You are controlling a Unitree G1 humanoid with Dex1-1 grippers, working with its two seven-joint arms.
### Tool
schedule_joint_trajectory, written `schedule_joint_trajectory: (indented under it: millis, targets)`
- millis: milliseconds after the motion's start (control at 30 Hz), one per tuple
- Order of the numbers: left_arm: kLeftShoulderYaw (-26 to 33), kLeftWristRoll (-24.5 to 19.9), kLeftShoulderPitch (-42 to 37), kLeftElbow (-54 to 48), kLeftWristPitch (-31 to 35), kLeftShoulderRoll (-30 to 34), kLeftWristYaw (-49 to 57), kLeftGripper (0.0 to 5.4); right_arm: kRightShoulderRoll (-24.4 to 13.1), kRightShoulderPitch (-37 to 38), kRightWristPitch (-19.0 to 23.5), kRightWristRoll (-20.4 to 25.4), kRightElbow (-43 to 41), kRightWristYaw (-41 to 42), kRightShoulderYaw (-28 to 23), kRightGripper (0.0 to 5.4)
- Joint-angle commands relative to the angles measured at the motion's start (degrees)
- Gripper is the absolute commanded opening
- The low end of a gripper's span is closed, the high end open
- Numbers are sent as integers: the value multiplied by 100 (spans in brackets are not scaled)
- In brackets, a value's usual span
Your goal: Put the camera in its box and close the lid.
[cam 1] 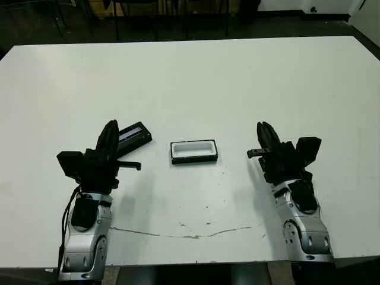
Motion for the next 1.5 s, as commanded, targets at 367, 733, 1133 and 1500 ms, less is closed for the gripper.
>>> schedule_joint_trajectory:
  millis: [367, 733, 1133, 1500]
  targets:
    - [-22, 31, 78, 33, 48, -18, 39, 2, -119, 42, 159, 37, 34, 114, -33, 0]
    - [-37, 63, 131, -73, 133, -44, 59, 2, -2177, -373, 859, 1348, -422, 2205, -1008, 0]
    - [-58, 150, 100, 14, 9, -64, 71, 0, -4410, -1527, 339, 1341, 2034, 5354, -1225, 182]
    - [-55, 116, 106, -50, 92, -68, 100, 0, -4766, -2362, 265, 1057, 3660, 7483, -471, 372]
